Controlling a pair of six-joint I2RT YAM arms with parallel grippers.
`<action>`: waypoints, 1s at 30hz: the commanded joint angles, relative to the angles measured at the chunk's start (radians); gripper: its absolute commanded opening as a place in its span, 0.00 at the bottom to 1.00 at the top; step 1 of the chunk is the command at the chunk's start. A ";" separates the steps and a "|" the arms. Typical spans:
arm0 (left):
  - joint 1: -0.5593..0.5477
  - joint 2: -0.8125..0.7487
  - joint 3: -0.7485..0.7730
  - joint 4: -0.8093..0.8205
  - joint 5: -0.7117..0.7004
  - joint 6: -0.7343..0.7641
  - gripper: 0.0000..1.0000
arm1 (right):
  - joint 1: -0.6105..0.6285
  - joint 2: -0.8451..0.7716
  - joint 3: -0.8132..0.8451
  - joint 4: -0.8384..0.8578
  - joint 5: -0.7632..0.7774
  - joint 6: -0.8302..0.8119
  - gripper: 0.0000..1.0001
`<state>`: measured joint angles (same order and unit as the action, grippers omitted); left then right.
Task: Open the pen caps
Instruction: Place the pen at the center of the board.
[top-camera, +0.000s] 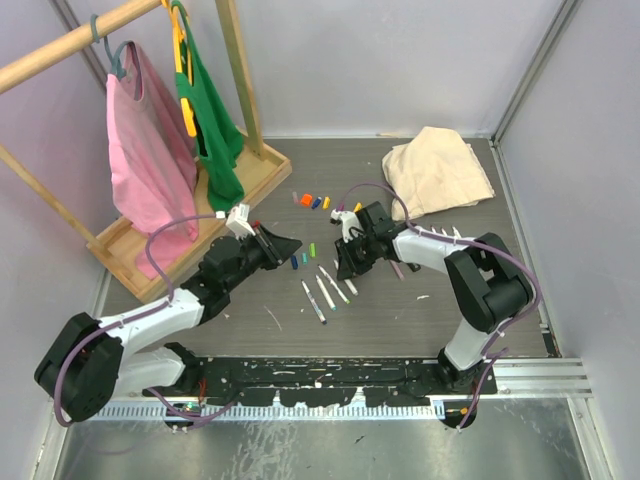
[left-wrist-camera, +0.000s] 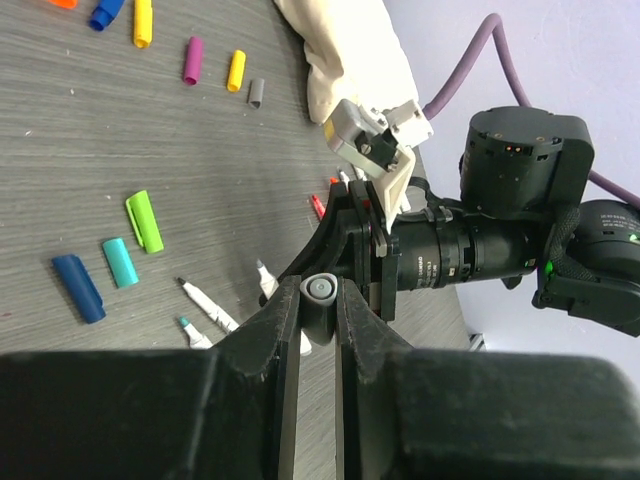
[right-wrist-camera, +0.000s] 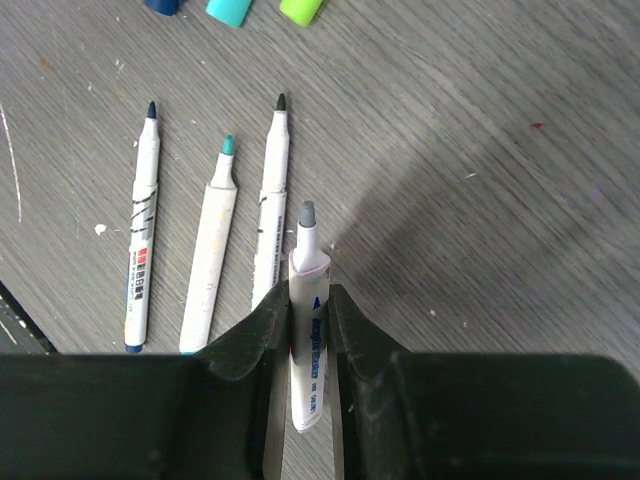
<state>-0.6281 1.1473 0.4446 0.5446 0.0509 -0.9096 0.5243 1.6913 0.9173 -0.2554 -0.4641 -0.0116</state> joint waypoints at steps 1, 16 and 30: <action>0.005 -0.019 -0.008 0.016 0.003 -0.019 0.00 | 0.005 0.009 0.044 0.018 0.025 0.012 0.23; 0.004 0.005 0.008 0.025 0.042 -0.045 0.00 | 0.005 0.007 0.056 0.001 0.041 0.011 0.30; -0.014 0.212 0.108 0.037 0.111 -0.071 0.00 | -0.018 -0.105 0.095 -0.056 0.006 -0.039 0.34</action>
<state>-0.6300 1.3056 0.4679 0.5533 0.1379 -0.9825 0.5194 1.6817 0.9623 -0.2981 -0.4305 -0.0158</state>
